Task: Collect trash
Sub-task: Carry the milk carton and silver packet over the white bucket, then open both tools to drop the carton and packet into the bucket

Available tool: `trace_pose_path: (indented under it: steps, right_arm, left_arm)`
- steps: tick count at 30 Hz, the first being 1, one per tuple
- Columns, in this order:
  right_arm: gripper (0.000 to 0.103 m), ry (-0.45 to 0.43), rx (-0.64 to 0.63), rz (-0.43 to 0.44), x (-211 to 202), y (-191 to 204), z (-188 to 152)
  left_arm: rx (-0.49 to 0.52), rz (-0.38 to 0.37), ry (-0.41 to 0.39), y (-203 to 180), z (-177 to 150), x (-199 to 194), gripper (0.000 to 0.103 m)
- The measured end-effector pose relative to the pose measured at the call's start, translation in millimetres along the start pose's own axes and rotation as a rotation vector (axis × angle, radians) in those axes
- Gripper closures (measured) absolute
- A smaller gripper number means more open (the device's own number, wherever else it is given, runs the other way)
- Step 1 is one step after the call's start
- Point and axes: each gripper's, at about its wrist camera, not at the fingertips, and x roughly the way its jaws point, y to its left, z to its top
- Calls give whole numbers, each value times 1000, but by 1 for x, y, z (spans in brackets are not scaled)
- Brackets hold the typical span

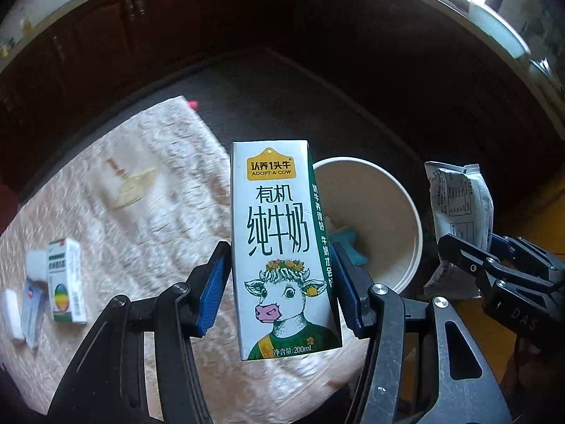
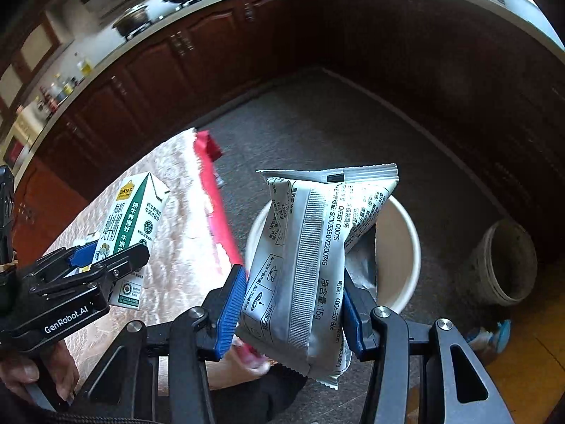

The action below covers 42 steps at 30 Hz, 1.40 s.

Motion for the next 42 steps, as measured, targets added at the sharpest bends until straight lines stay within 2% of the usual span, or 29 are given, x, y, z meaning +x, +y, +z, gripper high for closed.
trace_pose_path:
  steps: [6, 12, 15, 38, 39, 41, 42]
  right_arm:
    - [55, -14, 54, -23, -4, -26, -3]
    - [55, -10, 105, -41, 0, -50, -8]
    - [55, -3, 121, -45, 7, -55, -10]
    - [55, 96, 184, -43, 72, -72, -16]
    - [54, 96, 188, -42, 73, -72, -16]
    - [45, 104, 201, -49, 79, -76, -15]
    - [37, 109, 210, -53, 81, -77, -15]
  left_arm:
    - [43, -12, -1, -27, 10, 14, 49]
    - [75, -79, 6, -47, 15, 26, 49]
    - [85, -86, 17, -53, 17, 35, 49]
    - [67, -83, 75, -63, 14, 78, 49]
    - [67, -82, 80, -64, 14, 80, 49]
    - [67, -81, 93, -64, 13, 84, 49]
    - [67, -83, 98, -64, 13, 86, 49]
